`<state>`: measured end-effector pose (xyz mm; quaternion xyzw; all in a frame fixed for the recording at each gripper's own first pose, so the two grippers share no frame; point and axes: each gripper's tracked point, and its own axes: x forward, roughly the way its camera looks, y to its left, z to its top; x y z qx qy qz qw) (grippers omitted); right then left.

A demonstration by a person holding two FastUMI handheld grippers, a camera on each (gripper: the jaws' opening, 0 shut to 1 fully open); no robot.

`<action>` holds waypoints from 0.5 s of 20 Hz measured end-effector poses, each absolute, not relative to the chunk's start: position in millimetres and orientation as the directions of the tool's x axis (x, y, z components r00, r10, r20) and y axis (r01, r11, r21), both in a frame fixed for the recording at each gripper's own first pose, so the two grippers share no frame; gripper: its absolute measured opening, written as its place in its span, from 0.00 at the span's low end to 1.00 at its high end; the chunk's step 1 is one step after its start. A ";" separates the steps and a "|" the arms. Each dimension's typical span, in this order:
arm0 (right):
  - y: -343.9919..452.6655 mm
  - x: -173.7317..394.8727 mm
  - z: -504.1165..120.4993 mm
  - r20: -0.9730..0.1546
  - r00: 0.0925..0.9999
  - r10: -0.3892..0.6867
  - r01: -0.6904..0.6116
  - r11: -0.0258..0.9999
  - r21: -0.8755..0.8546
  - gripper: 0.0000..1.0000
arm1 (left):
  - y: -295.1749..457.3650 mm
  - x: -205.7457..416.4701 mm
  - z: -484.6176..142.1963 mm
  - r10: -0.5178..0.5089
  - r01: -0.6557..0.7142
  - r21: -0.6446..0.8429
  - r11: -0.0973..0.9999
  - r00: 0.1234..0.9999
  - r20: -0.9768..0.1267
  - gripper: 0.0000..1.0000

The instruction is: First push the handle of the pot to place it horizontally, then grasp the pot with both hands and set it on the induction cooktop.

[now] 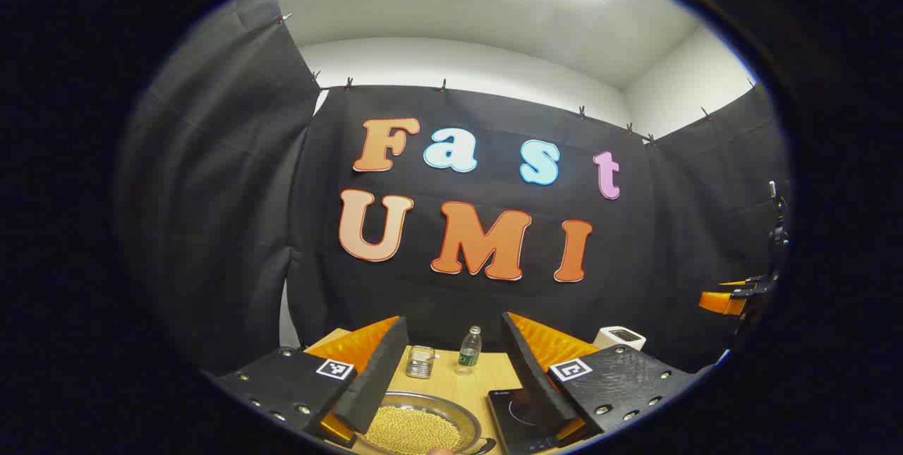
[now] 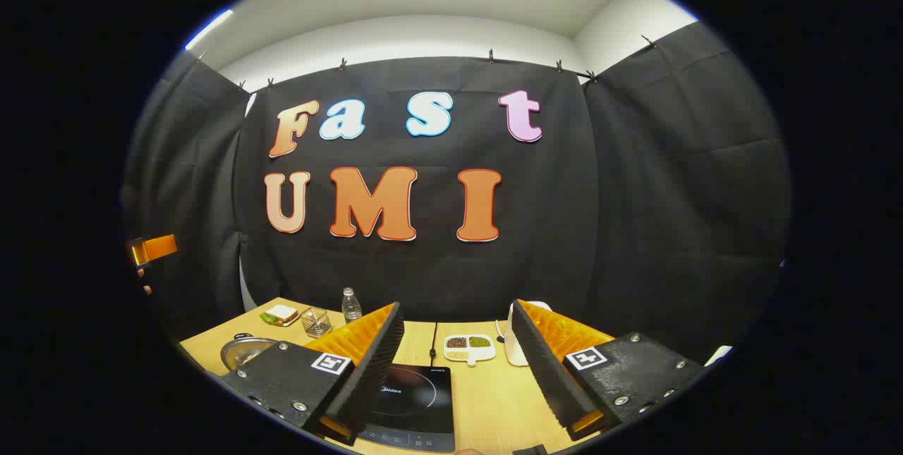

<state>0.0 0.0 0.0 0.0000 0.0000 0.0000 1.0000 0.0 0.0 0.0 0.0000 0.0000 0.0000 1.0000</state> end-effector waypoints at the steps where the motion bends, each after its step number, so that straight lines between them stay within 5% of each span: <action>1: -0.8 -0.3 -0.6 0.000 1.000 0.001 -0.001 1.000 0.001 1.00 | -0.9 0.3 0.1 -0.004 0.004 -0.004 1.000 1.000 -0.004 0.86; 10: -8.7 0.7 -2.4 -0.002 1.000 0.007 -0.007 1.000 0.015 0.95 | -23.2 21.5 -7.4 -0.025 0.025 -0.021 0.999 1.000 -0.007 0.84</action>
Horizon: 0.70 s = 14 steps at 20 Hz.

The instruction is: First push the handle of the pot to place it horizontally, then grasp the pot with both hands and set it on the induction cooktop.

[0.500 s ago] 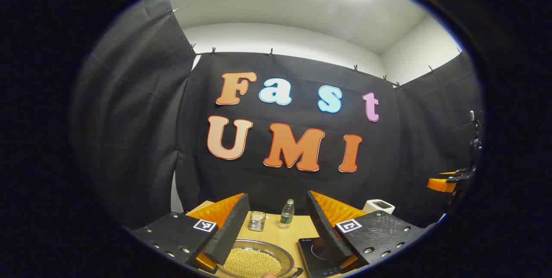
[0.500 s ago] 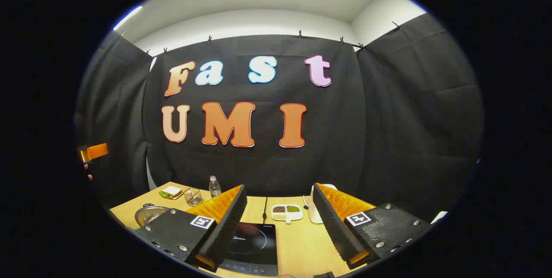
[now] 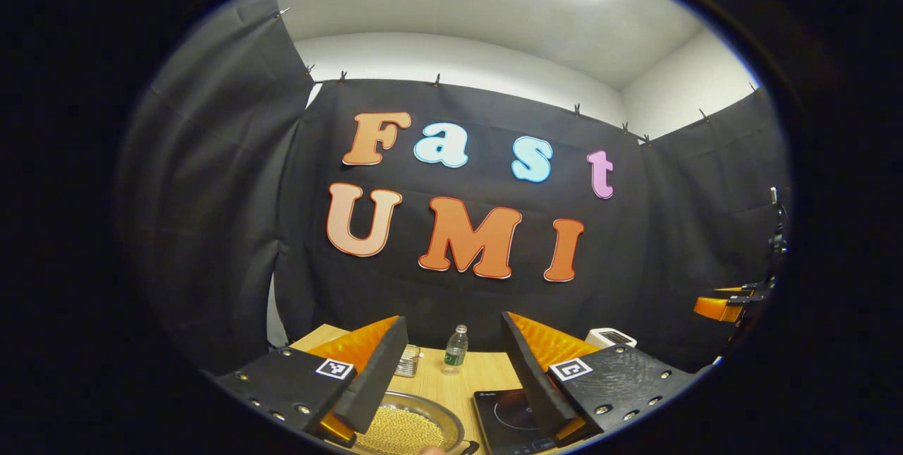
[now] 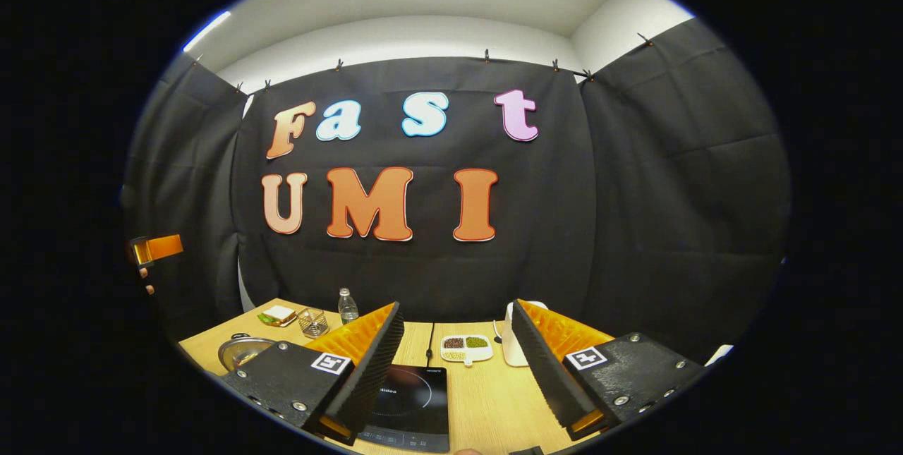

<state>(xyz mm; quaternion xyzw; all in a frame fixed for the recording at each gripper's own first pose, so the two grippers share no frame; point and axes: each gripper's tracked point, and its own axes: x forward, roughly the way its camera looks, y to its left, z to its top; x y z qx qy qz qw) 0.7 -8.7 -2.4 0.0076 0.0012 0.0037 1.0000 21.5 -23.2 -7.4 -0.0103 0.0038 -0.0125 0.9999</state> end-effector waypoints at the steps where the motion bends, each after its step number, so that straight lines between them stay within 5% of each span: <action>1: -9.1 0.3 -2.8 -0.003 1.000 0.008 -0.008 1.000 0.017 1.00 | -23.9 21.9 -8.7 -0.024 0.024 -0.018 1.000 1.000 -0.009 0.84; 14: -11.4 -3.9 0.2 -0.003 1.000 0.014 -0.014 1.000 0.014 0.95 | -27.8 22.3 -13.3 -0.028 0.028 0.005 1.000 0.999 -0.021 0.85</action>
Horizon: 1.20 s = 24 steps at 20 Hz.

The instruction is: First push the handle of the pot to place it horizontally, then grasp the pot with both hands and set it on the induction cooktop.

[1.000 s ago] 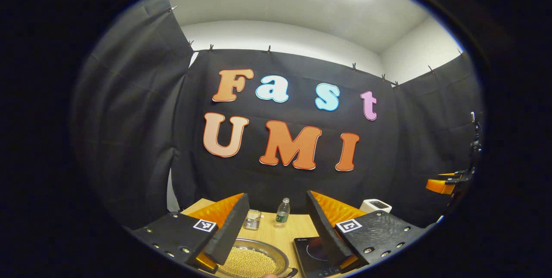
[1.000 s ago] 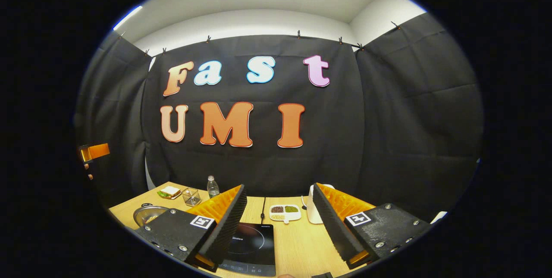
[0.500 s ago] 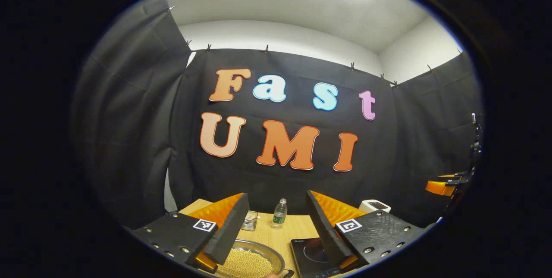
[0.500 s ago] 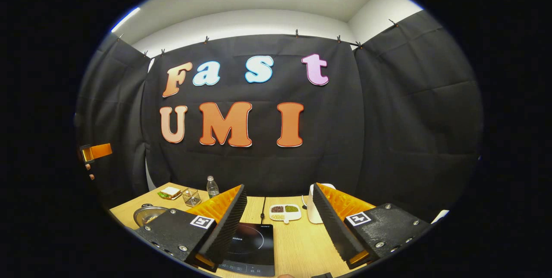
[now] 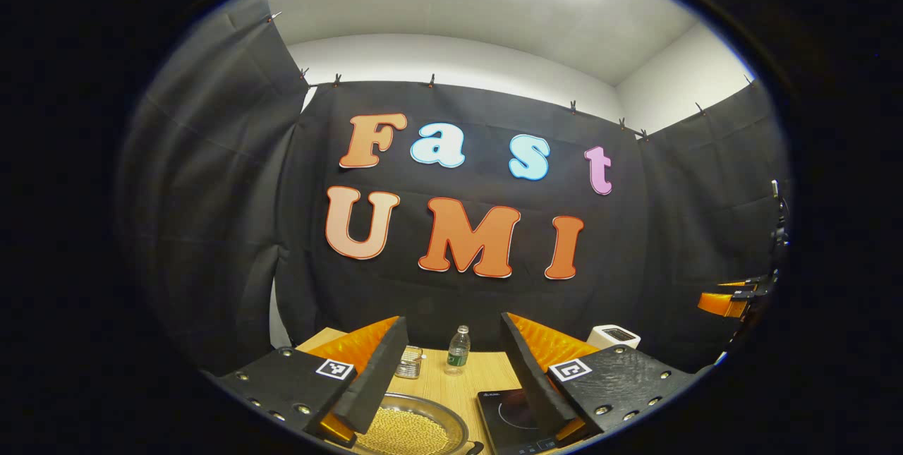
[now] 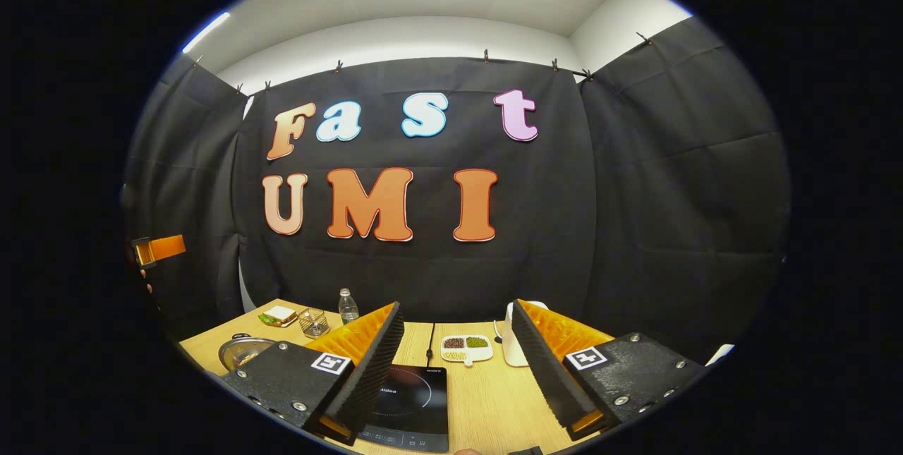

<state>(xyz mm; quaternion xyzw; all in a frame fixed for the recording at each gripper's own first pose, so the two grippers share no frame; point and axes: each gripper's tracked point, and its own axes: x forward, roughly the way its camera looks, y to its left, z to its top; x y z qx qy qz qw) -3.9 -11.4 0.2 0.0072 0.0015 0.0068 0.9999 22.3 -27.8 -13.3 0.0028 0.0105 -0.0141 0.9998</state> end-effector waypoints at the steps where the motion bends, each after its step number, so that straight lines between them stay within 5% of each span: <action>1: -11.1 -3.8 -0.8 -0.005 1.000 0.015 -0.015 1.000 0.016 0.95 | -28.6 22.3 -14.8 -0.034 0.034 0.005 0.999 0.999 -0.026 0.85; 6: -10.5 -3.3 -2.0 -0.012 1.000 0.017 -0.017 1.000 0.012 0.95 | -40.3 20.7 -18.0 -0.104 0.103 -0.033 0.994 0.994 -0.023 0.80; 12: -8.5 -0.6 -4.5 -0.017 1.000 0.025 -0.025 1.000 0.013 1.00 | -40.4 23.6 -28.8 -0.118 0.118 -0.006 0.993 0.991 -0.064 0.36; 14: -7.5 0.0 -8.2 -0.025 0.999 0.029 -0.028 1.000 0.014 0.95 | -40.8 22.6 -30.8 -0.116 0.117 0.009 0.993 0.990 -0.074 0.36; 15: -7.8 0.6 -8.9 -0.028 0.999 0.029 -0.029 0.999 0.014 0.95 | -41.7 23.0 -30.4 -0.120 0.121 0.019 0.992 0.990 -0.072 0.24; 18: -10.0 1.3 -9.6 -0.030 0.999 0.026 -0.025 1.000 0.014 0.95 | -45.8 22.4 -23.4 -0.124 0.128 0.074 0.989 0.991 -0.051 0.24; 20: -11.2 1.5 -10.1 -0.030 0.999 0.024 -0.024 1.000 0.018 0.95 | -52.4 21.1 -21.8 -0.129 0.132 0.096 0.987 0.991 -0.039 0.03; 24: -13.0 0.6 -10.6 -0.028 0.999 0.021 -0.020 1.000 0.019 0.95 | -57.3 15.6 -28.3 -0.162 0.165 0.066 0.984 0.985 -0.052 0.02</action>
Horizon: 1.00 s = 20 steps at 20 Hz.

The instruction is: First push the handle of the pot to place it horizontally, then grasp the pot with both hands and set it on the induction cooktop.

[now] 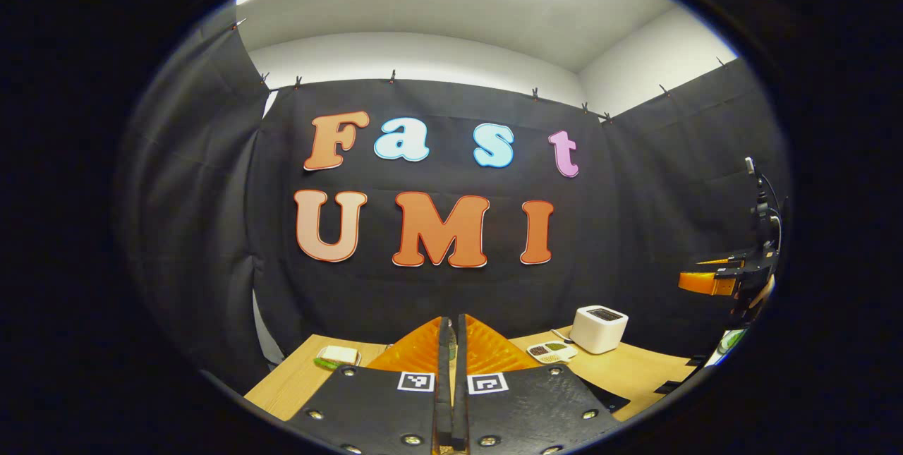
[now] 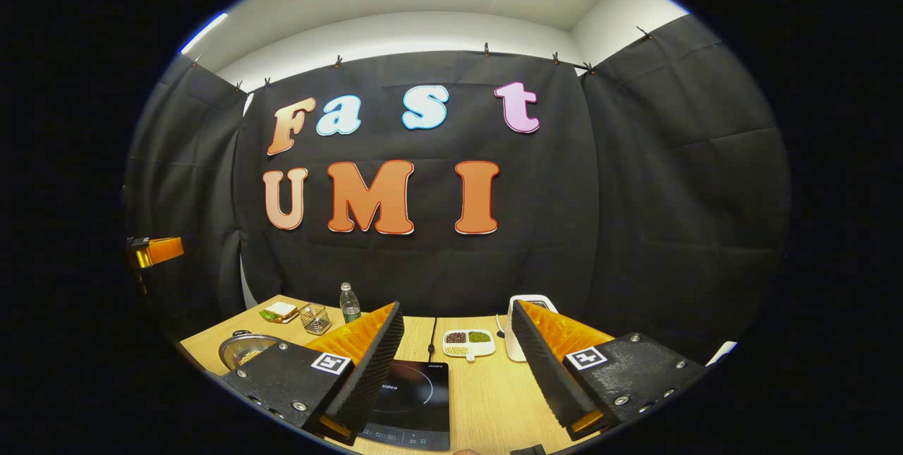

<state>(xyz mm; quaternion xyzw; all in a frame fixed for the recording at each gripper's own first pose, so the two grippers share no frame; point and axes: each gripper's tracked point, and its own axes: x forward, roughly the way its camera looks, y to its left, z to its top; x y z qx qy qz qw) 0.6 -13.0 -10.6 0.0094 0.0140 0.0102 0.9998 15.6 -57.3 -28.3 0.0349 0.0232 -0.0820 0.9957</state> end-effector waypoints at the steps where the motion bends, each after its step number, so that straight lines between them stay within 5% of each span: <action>1: -13.7 0.4 -11.5 -0.028 0.999 0.020 -0.019 1.000 0.016 0.95 | -58.7 14.6 -32.0 -0.167 0.170 0.058 0.984 0.984 -0.059 0.02; 20: 12.9 4.6 -17.3 -0.048 0.997 0.056 -0.056 0.998 0.004 1.00 | -9.1 -31.5 -197.8 -0.120 0.135 0.011 0.991 0.911 -0.394 0.02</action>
